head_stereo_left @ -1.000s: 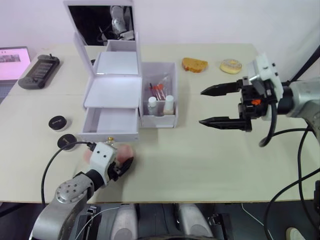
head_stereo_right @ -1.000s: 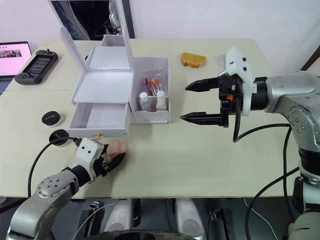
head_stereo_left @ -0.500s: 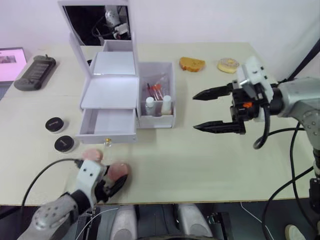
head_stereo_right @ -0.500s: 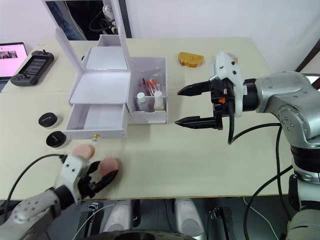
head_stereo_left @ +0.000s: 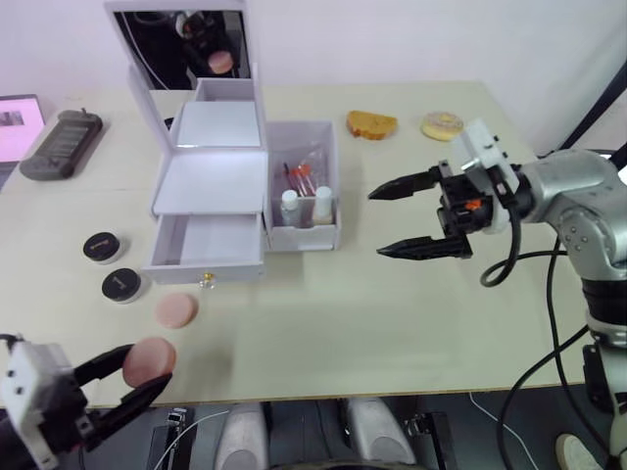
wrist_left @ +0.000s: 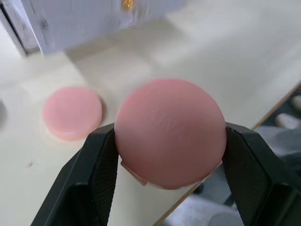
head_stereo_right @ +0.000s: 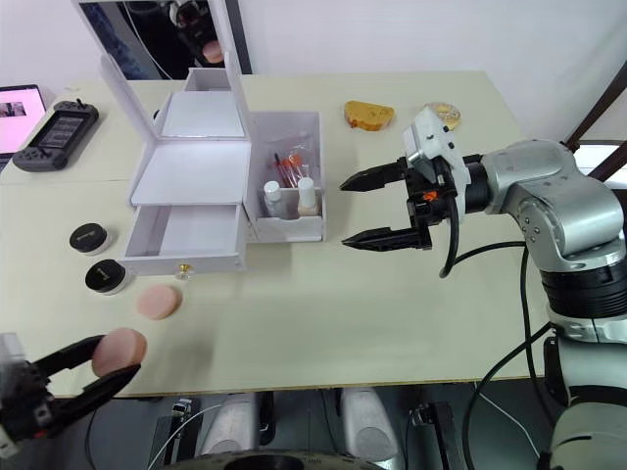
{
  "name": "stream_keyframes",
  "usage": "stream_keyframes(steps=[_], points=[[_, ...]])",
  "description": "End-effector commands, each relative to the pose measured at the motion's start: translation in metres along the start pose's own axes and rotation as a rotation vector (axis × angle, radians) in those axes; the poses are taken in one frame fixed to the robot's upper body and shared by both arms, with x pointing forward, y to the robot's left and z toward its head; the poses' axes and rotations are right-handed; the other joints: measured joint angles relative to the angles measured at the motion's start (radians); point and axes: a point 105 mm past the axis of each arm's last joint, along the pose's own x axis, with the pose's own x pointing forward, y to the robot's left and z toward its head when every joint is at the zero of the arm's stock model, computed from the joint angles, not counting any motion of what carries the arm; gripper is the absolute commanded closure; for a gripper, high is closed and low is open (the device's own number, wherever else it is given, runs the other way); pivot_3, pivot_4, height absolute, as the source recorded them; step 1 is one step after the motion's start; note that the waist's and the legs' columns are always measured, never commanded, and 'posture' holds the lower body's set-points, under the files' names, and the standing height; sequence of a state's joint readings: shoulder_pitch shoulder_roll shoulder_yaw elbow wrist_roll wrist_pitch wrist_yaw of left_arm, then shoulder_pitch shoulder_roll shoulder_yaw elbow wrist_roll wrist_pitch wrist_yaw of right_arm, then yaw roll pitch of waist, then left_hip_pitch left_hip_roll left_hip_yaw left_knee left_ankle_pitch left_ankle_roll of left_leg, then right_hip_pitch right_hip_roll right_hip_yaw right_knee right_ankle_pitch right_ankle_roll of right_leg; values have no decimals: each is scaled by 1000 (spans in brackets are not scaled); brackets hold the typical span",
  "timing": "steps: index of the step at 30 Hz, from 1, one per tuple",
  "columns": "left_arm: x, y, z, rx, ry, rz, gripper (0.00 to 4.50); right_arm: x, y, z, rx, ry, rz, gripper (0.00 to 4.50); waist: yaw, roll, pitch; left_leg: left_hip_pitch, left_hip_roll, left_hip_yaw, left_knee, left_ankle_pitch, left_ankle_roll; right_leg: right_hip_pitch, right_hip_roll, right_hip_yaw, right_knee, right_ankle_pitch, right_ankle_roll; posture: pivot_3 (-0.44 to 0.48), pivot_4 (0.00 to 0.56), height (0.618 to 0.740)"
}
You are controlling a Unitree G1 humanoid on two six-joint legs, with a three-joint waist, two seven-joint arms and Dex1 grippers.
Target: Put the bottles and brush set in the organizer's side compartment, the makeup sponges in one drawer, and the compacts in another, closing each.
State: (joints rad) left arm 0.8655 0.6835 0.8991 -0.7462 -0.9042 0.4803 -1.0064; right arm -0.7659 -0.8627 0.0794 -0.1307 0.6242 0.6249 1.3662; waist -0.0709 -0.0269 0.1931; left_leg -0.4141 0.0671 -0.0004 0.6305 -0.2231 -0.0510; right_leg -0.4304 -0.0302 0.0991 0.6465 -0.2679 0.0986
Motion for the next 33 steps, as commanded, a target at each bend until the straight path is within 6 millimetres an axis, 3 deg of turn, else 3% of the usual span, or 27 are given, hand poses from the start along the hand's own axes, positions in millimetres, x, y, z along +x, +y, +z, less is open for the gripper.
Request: stream_keyframes(steps=[1, 3, 9, 12, 18, 21, 33], points=[[-4, 5, 39, 41, -66, -53, 1840, 0, 0, 11, -59, -10, 7, 0, 1, 0, 0, 0, 0, 0, 0, 0, 0, 0, 0, 0, 0, 0, 0, 0, 150, 740], [1, 13, 58, 85, -53, -71, 1840, -1, 0, 10, -63, -11, 5, 0, 3, 0, 0, 0, 0, 0, 0, 0, 0, 0, 0, 0, 0, 0, 0, 0, 150, 740], [43, 43, 119, 234, -11, -57, 1840, -6, 5, 13, -63, -13, -26, 0, 1, 1, 1, -2, 0, 1, 0, 0, 0, 3, 0, 0, 1, 0, 0, 0, 150, 740], [64, 48, 134, 284, 14, -73, 1840, -9, 9, 13, -52, -4, -52, 0, 0, 2, 2, -3, 0, 0, -2, 0, 0, 1, 2, 0, 2, 0, 1, 0, 150, 740], [88, 55, 139, 324, 40, -103, 1840, -12, 17, 15, -36, 4, -88, 0, 3, 4, 3, -4, 1, 0, -5, 0, 0, -2, 4, 1, 5, 1, 3, 0, 150, 740], [98, 67, 128, 319, 84, -91, 1840, -14, 22, 15, -28, 12, -115, 0, 5, 4, 3, -5, 1, -1, -3, 0, 0, -2, 4, 0, 6, 1, 4, 0, 150, 740], [98, 80, 95, 254, 123, -63, 1840, -16, 23, 20, -23, 12, -138, 0, 4, 4, 3, -6, 0, 0, 0, 0, 0, -1, 3, 1, 6, 0, 2, 0, 150, 740]])
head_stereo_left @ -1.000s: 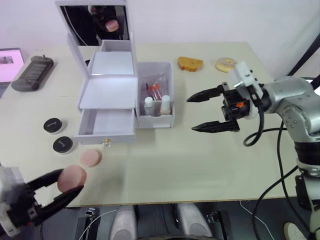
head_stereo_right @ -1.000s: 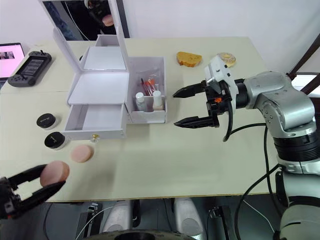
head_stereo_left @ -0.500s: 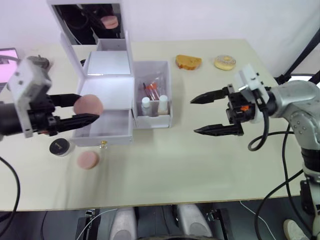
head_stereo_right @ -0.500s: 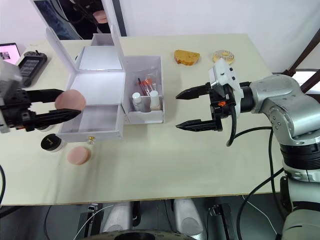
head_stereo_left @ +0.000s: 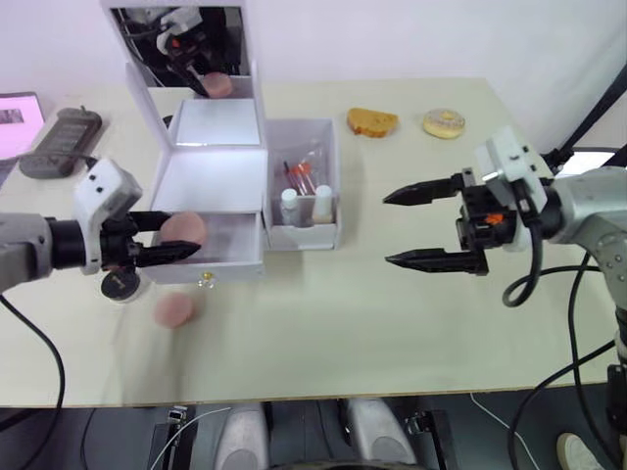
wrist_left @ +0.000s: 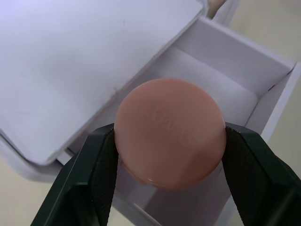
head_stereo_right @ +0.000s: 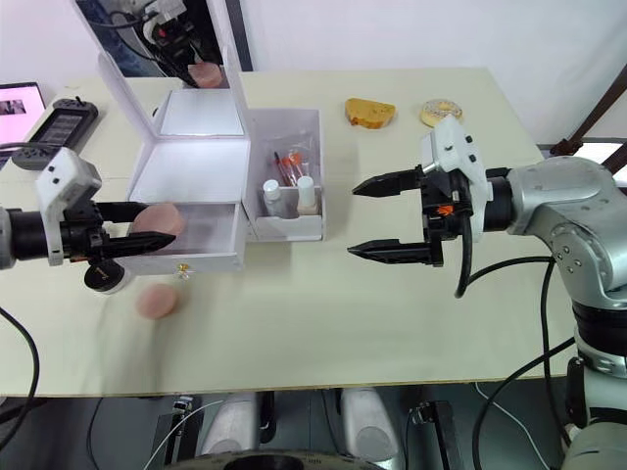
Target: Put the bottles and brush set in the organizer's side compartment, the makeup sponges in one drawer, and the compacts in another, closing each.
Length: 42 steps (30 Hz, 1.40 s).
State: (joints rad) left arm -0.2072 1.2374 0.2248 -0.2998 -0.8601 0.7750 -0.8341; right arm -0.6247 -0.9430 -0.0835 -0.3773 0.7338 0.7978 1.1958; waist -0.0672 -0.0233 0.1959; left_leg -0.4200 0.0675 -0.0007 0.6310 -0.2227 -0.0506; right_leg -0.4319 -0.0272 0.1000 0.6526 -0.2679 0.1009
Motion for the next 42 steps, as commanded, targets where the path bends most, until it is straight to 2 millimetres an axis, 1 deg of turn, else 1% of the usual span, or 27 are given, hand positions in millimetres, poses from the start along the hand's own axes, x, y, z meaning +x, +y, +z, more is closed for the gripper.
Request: stream_keyframes(steps=[1, 5, 10, 12, 14, 20, 24, 27, 29, 31, 32, 35, 37, 41, 42], points=[[-5, 0, 6, 35, -19, 26, 1840, -4, 1, 13, -51, -17, -3, 0, 0, 0, 0, 0, 0, 0, 0, 0, 0, 0, 0, 0, 0, 0, 0, 0, 150, 740], [-6, -1, 4, 27, -21, 41, 1840, -3, 0, 14, -52, -19, 2, 0, -2, 0, 0, 0, 0, 0, 0, 0, 0, 0, 0, 0, 0, 0, 0, 0, 150, 740], [-9, 1, 7, 22, -37, 68, 1840, -2, -3, 15, -55, -22, 6, 0, -2, 0, 0, 0, 0, -1, 0, 0, 0, 0, 0, 0, 1, 0, 0, 0, 150, 740], [-11, 2, 10, 19, -43, 73, 836, -1, -3, 15, -55, -23, 9, 0, -2, 0, 0, 0, 0, -1, 0, 0, 0, 0, 0, 0, 1, 0, 0, 0, 150, 740], [-15, 2, 13, 20, -45, 75, 12, -1, -4, 15, -56, -23, 11, 0, -1, 0, 0, 0, 0, -1, 0, 0, 0, 0, 0, 0, 1, 0, 0, 0, 150, 740], [-25, -4, 26, 7, -62, 41, 12, -2, -4, 14, -55, -24, 18, 0, -1, 0, 0, 0, 0, -1, 0, 0, 0, 0, 0, 0, 1, 0, 0, 0, 150, 740], [-40, -14, 37, 17, -153, 12, 12, -3, -4, 12, -54, -26, 29, 0, -3, 0, 0, 0, 0, -1, 0, 0, 0, 0, 0, 0, 1, 0, 1, 0, 150, 740], [-55, -10, 36, 13, -233, 39, 12, -3, -7, 10, -56, -26, 21, 0, -2, 0, 0, 0, 0, -1, 0, 0, 0, 0, 0, 0, 1, 1, 2, 0, 150, 740], [-68, -3, 24, 20, -225, 86, 12, -3, -13, 7, -62, -27, 4, 0, -4, 0, 0, 1, 0, -1, 0, 0, 0, 0, 0, 0, 2, 1, 1, 0, 150, 740], [-85, 11, 6, 6, -236, 182, 12, -4, -20, 3, -66, -30, -21, 0, -5, 0, 0, 2, 0, 0, 0, 0, 0, 0, 0, 0, 2, 0, 0, 0, 150, 740], [-91, 13, -3, -2, -228, 202, 12, -4, -23, 2, -69, -32, -33, 0, -5, 0, 0, 2, 0, 0, 0, 0, 0, 1, 0, 0, 2, 0, 0, 0, 150, 740], [-106, 16, -31, -88, -207, 265, 12, -8, -33, -6, -56, -40, -75, 0, -3, 0, 0, 2, 0, 0, 0, 0, 0, 1, 0, 0, 2, 0, -1, 0, 150, 740], [-120, 18, -54, -150, -209, 342, 12, -14, -40, -16, -47, -32, -122, 0, -1, -1, -1, 2, 0, 1, 0, 0, 0, 1, -1, 0, 2, 0, 0, 0, 150, 740], [-142, 13, -105, -232, -173, 463, 12, -31, -53, -38, 10, -39, -227, 0, -2, -2, -1, 2, 0, 1, 0, 0, 0, 2, -1, 0, 0, 0, -1, 0, 150, 740], [-146, 12, -114, -237, -167, 490, 12, -35, -55, -43, 25, -43, -251, 0, -1, -2, -1, 2, 0, 1, 0, 0, 0, 2, -1, 0, 0, 0, -1, 0, 150, 740]])
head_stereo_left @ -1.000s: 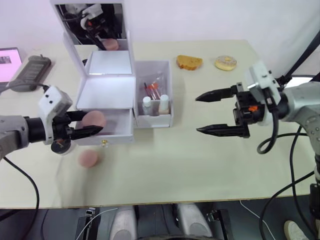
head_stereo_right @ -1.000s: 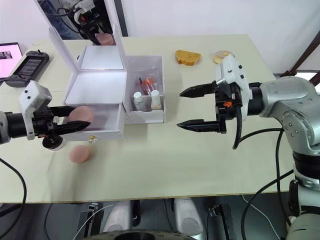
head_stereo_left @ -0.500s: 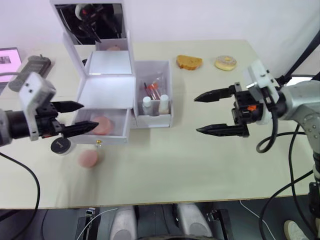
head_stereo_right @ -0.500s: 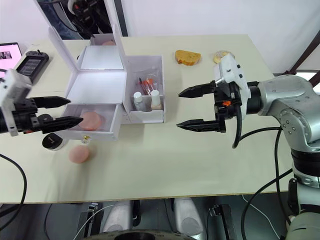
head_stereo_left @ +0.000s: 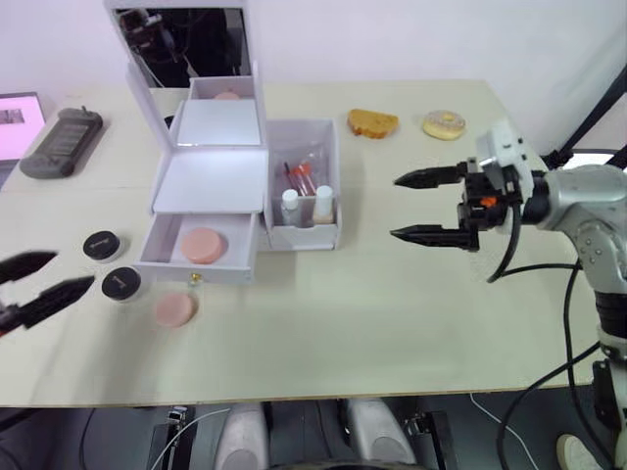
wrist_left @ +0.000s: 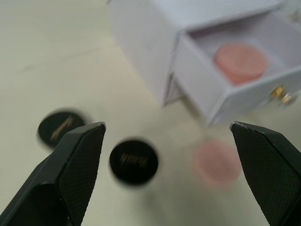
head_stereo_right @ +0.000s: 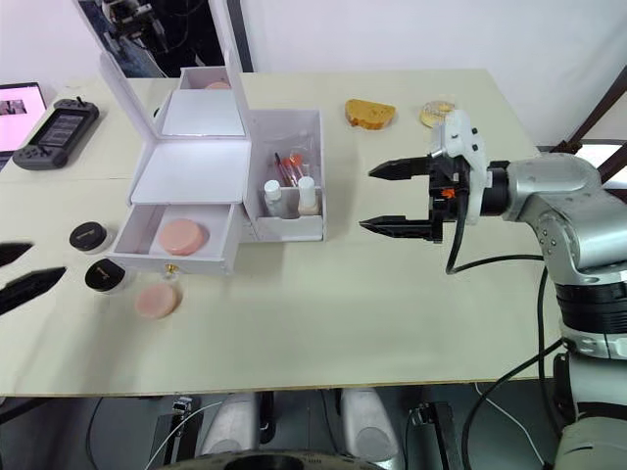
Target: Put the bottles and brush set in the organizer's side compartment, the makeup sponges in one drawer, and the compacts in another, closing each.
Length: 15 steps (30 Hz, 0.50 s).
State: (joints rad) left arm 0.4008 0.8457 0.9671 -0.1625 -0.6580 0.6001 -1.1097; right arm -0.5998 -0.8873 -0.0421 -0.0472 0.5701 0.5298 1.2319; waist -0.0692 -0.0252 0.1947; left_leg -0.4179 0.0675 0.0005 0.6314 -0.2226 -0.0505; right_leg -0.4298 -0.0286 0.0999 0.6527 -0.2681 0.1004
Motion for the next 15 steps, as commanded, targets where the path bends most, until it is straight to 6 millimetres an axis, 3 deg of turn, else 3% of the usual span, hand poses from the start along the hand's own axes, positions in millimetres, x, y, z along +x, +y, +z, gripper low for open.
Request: stream_keyframes(steps=[1, 3, 8, 12, 15], points=[[-23, 18, -14, 36, -22, 138, 12, -23, -20, -10, -25, -7, -133, 0, 1, 0, 0, 0, 0, 0, 0, 0, 0, 0, 0, 0, 0, 0, 0, 0, 150, 740], [-30, 26, -23, 37, -24, 189, 12, -36, -29, -24, 6, -2, -193, 0, 3, -2, -1, 1, 0, 0, 1, 0, 0, 1, 0, 0, 0, 0, 0, 0, 150, 740], [-38, 44, -22, 26, -79, 272, 12, -68, -42, -54, 58, 49, -311, 0, 1, -2, -1, 3, 0, -1, 1, 0, 0, 3, 0, 0, 0, 0, -1, 0, 150, 740], [-39, 49, -27, 15, -74, 275, 12, -74, -35, -67, 71, 72, -315, 0, -5, -2, -2, 5, 0, 1, -1, 0, 0, 3, 0, 1, 0, 0, -1, 0, 150, 740], [-35, 46, -26, 12, -80, 260, 12, -71, -30, -65, 71, 60, -303, 0, -6, -2, -2, 6, 1, 1, -2, 0, 0, 3, 1, 1, 1, 0, 0, 0, 150, 740]])
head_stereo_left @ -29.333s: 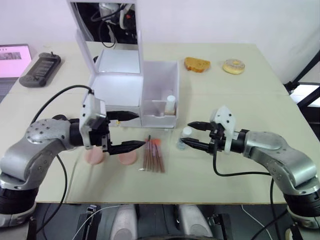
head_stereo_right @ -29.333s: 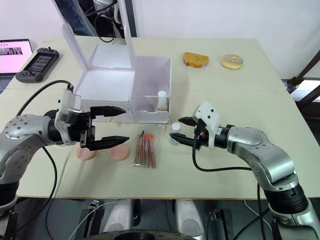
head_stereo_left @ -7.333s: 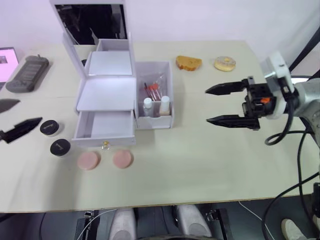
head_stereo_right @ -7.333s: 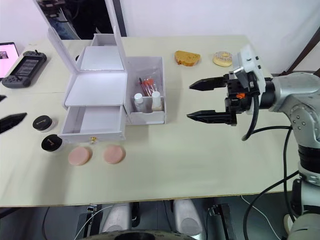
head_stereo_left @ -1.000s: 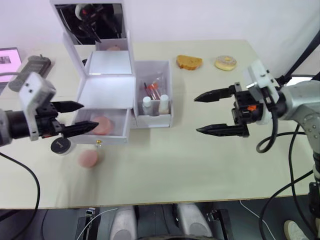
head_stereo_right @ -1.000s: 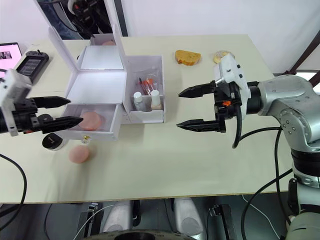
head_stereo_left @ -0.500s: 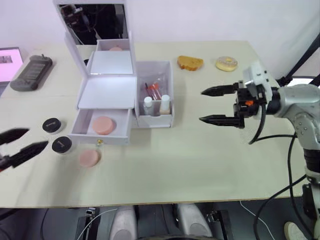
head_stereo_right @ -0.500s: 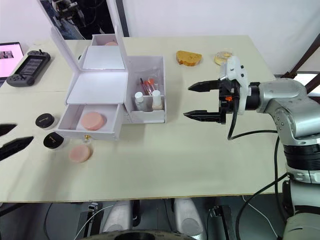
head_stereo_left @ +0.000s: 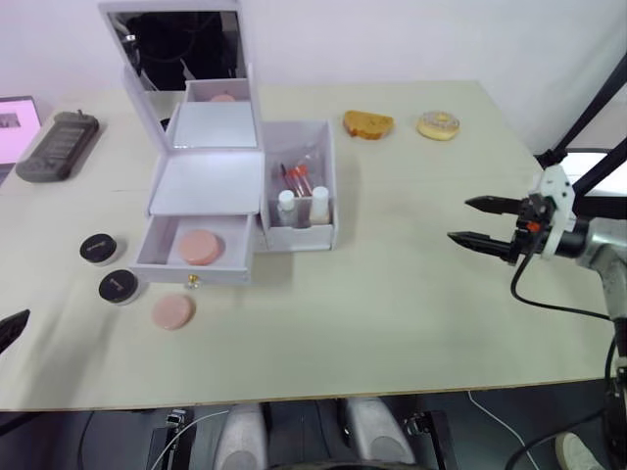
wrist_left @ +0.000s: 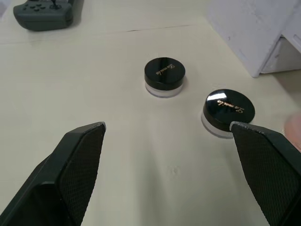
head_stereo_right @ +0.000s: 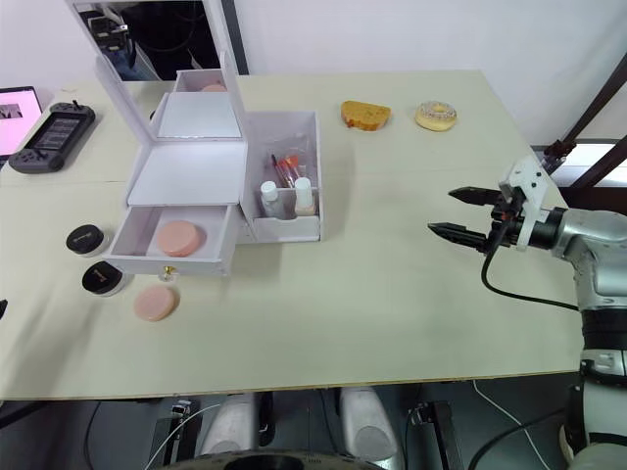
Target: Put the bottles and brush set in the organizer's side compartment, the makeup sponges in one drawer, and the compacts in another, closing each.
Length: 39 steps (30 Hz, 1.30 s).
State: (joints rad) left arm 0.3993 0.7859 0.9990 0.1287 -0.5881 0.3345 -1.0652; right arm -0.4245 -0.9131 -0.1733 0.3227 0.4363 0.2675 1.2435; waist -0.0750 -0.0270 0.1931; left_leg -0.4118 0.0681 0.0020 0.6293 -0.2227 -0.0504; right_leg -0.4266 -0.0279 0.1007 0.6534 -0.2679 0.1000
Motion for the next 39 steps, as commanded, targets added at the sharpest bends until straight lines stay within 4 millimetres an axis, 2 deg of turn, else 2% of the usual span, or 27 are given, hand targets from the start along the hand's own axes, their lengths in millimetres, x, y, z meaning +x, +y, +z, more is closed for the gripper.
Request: stream_keyframes(steps=[1, 5, 12, 14, 16, 18, 24, 31, 39], points=[[0, -1, 10, 34, -20, -6, 12, -2, 4, 23, -67, -58, 7, 0, 0, 0, 0, 0, 0, 0, 0, 0, 0, 0, 0, 0, 0, 0, 0, 0, 150, 740], [3, -19, 1, 41, -1, -68, 12, 4, 23, 37, -34, -58, 135, 0, 2, 0, 0, 2, 0, 0, 1, 0, 0, 1, 0, 1, 1, 0, 0, 0, 150, 740], [-11, -49, -20, 6, 25, -118, 12, 22, 56, 67, -65, -61, 328, 0, 2, 0, 0, 2, 0, 2, 1, 0, 0, 0, 0, 3, 0, 0, 0, 0, 150, 740], [-16, -75, -38, 26, 85, -194, 12, 32, 69, 80, -84, -86, 394, 0, 2, 0, 0, 2, 0, 2, 1, 0, 0, 0, 0, 3, 0, 0, 0, 0, 150, 740], [-18, -93, -50, 17, 99, -228, 12, 40, 80, 88, -99, -108, 441, 0, 1, 0, -1, 2, 0, 4, 1, 0, 0, 0, -2, 4, -1, 0, 0, 0, 150, 740], [-13, -104, -55, 17, 87, -232, 12, 45, 87, 95, -110, -125, 464, 0, 4, -2, -2, 2, 0, 6, 1, 0, -1, 0, -2, 5, -2, 0, -1, 0, 150, 740], [20, -140, -61, 3, 44, -267, 12, 52, 107, 111, -137, -158, 523, 0, 7, -4, -2, 2, -1, 4, 1, 0, -1, 2, -2, 4, -4, 0, -1, 0, 150, 740], [52, -146, -63, 24, 47, -253, 12, 51, 124, 120, -162, -143, 560, 0, 5, -5, -3, 1, 0, 3, 0, -1, 1, 1, 0, 5, -3, 0, 0, 0, 150, 740], [68, -149, -62, 29, 64, -269, 12, 47, 131, 120, -217, -78, 555, 0, 5, -5, -3, 1, 0, 4, 0, -1, 1, 1, 0, 5, -3, 0, 0, 0, 150, 740]])
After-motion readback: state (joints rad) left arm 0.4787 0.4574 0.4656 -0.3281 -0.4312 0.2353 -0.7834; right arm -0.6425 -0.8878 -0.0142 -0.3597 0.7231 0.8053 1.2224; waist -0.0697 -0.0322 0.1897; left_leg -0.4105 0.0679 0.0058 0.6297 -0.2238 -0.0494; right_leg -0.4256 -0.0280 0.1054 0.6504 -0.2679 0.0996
